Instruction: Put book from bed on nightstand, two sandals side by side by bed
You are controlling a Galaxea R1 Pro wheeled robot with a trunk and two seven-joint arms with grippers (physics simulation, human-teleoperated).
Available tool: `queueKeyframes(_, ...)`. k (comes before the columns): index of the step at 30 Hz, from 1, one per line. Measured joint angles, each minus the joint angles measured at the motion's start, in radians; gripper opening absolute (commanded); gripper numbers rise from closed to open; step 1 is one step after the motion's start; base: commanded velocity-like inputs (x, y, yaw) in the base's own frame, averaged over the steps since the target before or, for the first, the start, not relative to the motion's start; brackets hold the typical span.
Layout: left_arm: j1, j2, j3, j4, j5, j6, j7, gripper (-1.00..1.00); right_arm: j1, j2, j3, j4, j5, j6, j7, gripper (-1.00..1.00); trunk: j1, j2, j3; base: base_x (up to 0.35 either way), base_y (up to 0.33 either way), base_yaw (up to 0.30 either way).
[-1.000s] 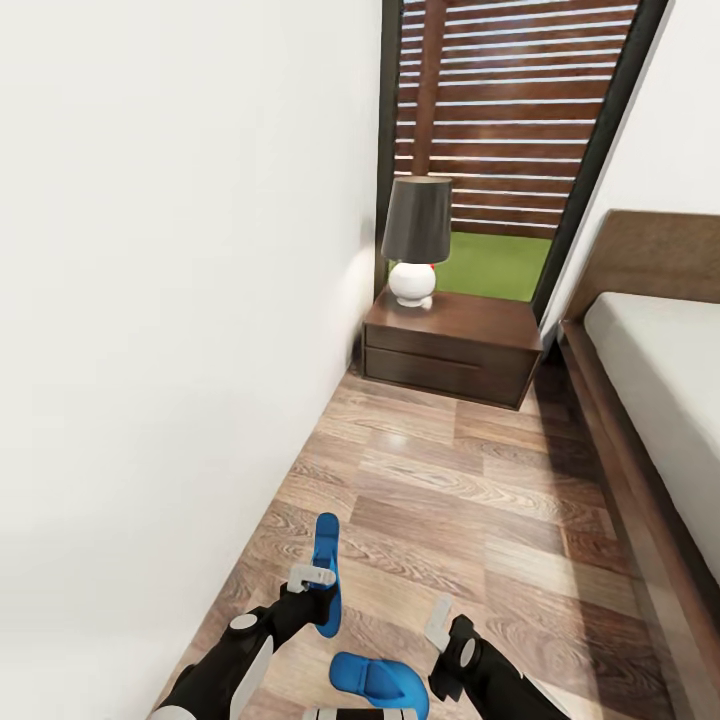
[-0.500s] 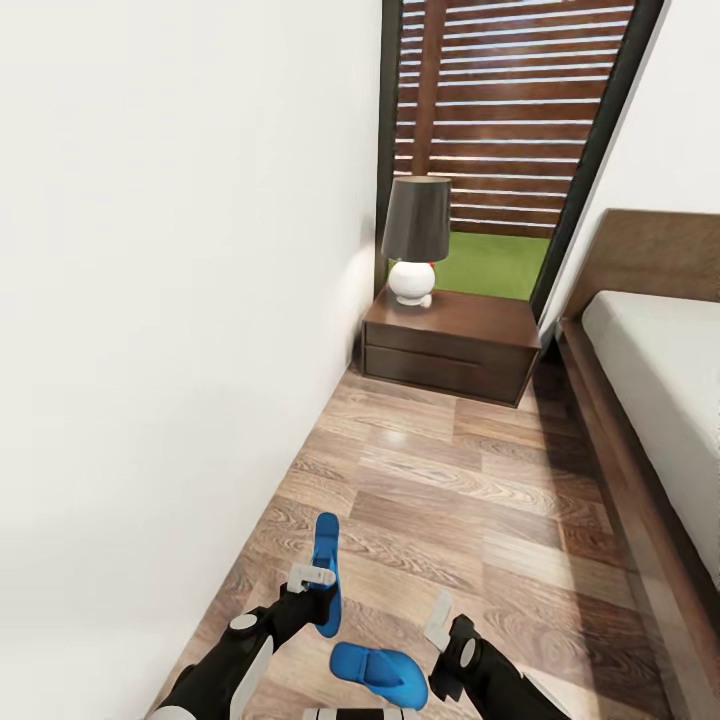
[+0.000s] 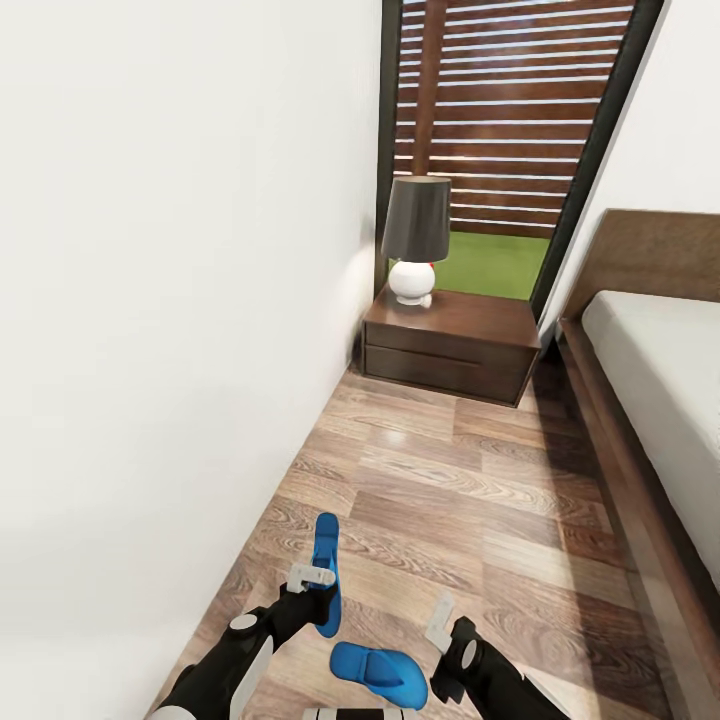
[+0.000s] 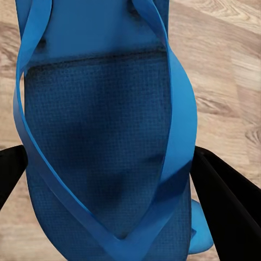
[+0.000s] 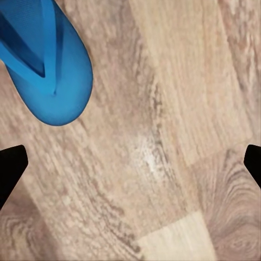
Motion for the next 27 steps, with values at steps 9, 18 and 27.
queueKeyframes(9,0.000,0.000,0.001,0.000,0.000,0.000,-0.001,-1.00,0.000,0.001,0.000,0.000,0.000,0.001,-0.001,1.00,0.000,0.000,0.000,0.000,0.000,0.043)
queueKeyframes(18,0.000,0.000,0.001,0.000,0.000,0.000,-0.001,-1.00,0.000,0.002,-0.001,0.000,0.000,0.002,-0.001,1.00,0.000,0.000,-0.003,0.000,0.000,0.264)
queueKeyframes(27,0.000,0.000,0.000,0.000,0.000,0.000,-0.001,-1.00,0.000,0.002,-0.001,-0.001,0.000,0.001,-0.003,1.00,0.000,0.000,-0.007,0.000,0.000,0.164)
